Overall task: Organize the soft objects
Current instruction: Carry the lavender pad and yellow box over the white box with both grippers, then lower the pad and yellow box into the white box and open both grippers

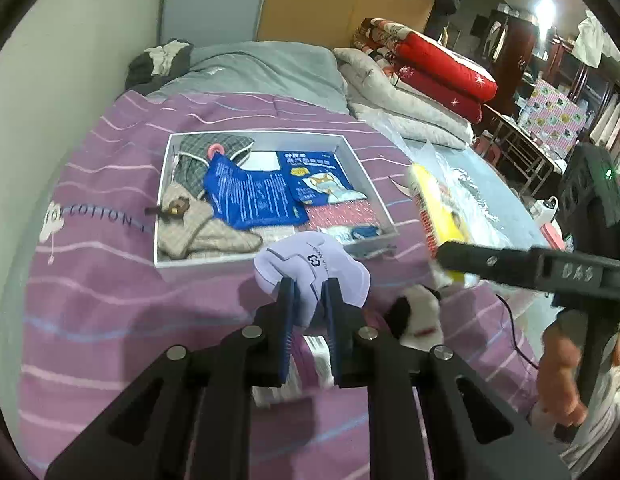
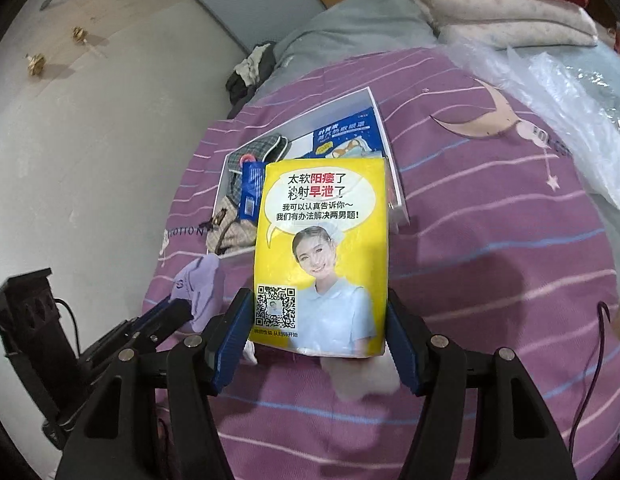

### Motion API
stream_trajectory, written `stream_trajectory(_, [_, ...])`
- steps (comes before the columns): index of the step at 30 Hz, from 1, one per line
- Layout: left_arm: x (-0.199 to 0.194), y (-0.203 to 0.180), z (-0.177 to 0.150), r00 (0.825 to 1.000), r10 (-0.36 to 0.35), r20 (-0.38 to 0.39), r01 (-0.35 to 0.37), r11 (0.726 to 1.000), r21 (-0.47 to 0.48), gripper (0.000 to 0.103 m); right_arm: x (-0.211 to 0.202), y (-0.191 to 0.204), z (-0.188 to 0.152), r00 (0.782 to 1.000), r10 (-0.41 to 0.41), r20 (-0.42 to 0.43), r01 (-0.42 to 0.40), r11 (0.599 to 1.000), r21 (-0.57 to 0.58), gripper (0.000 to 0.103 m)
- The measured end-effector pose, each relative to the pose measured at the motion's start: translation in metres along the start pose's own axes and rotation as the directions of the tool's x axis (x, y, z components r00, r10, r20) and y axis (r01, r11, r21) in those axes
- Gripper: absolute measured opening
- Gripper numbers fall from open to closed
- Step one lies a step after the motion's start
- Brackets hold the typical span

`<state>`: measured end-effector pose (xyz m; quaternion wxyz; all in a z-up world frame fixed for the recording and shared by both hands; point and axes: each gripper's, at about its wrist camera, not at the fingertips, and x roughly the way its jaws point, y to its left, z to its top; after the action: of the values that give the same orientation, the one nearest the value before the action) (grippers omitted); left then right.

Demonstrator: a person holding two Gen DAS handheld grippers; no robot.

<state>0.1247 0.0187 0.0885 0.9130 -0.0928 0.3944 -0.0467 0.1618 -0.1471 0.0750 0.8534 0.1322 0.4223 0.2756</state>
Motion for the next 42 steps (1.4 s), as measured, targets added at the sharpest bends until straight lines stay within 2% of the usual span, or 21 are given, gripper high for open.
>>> stream_trajectory(8, [0.029,0.026,0.04,1.0,-0.02,-0.003,0.02,0.999,-0.039,0.016,0.03,0.007,0.049,0.997,-0.044,-0.071,0.04,0.998,-0.052,0.063])
stream_trajectory(12, [0.046,0.034,0.056,1.0,0.003,-0.009,-0.003,0.999,-0.032,0.016,0.053,0.01,0.073,0.992,-0.06,-0.112,0.053,0.997,-0.062,0.063])
stream_trajectory(17, [0.067,0.042,0.065,0.999,0.005,-0.034,-0.005,1.0,-0.002,0.016,0.086,0.018,0.097,0.986,-0.069,-0.153,0.059,0.996,-0.071,0.063])
stream_trajectory(22, [0.085,0.05,0.066,0.998,-0.013,-0.057,0.012,1.0,-0.008,0.016,0.123,0.03,0.12,0.975,-0.121,-0.188,0.097,0.987,-0.131,0.063])
stream_trajectory(25, [0.09,0.054,0.065,0.999,-0.016,-0.049,0.015,1.0,-0.013,0.016,0.143,0.037,0.132,0.969,-0.138,-0.205,0.104,0.98,-0.168,0.063])
stream_trajectory(31, [0.085,0.071,0.067,0.999,-0.017,-0.036,0.014,0.997,-0.08,0.016,0.179,0.043,0.146,0.953,-0.175,-0.249,0.131,0.975,-0.182,0.063])
stream_trajectory(36, [0.077,0.079,0.072,1.0,0.007,-0.027,-0.01,0.995,-0.1,0.016,0.195,0.041,0.154,0.949,-0.176,-0.261,0.133,0.976,-0.174,0.064])
stream_trajectory(39, [0.072,0.081,0.074,1.0,0.007,-0.01,-0.008,0.994,-0.108,0.016,0.204,0.038,0.155,0.94,-0.168,-0.296,0.125,0.98,-0.157,0.065])
stream_trajectory(42, [0.071,0.084,0.075,1.0,0.016,-0.007,-0.017,0.993,-0.116,0.016,0.207,0.04,0.154,0.936,-0.195,-0.295,0.144,0.972,-0.184,0.065])
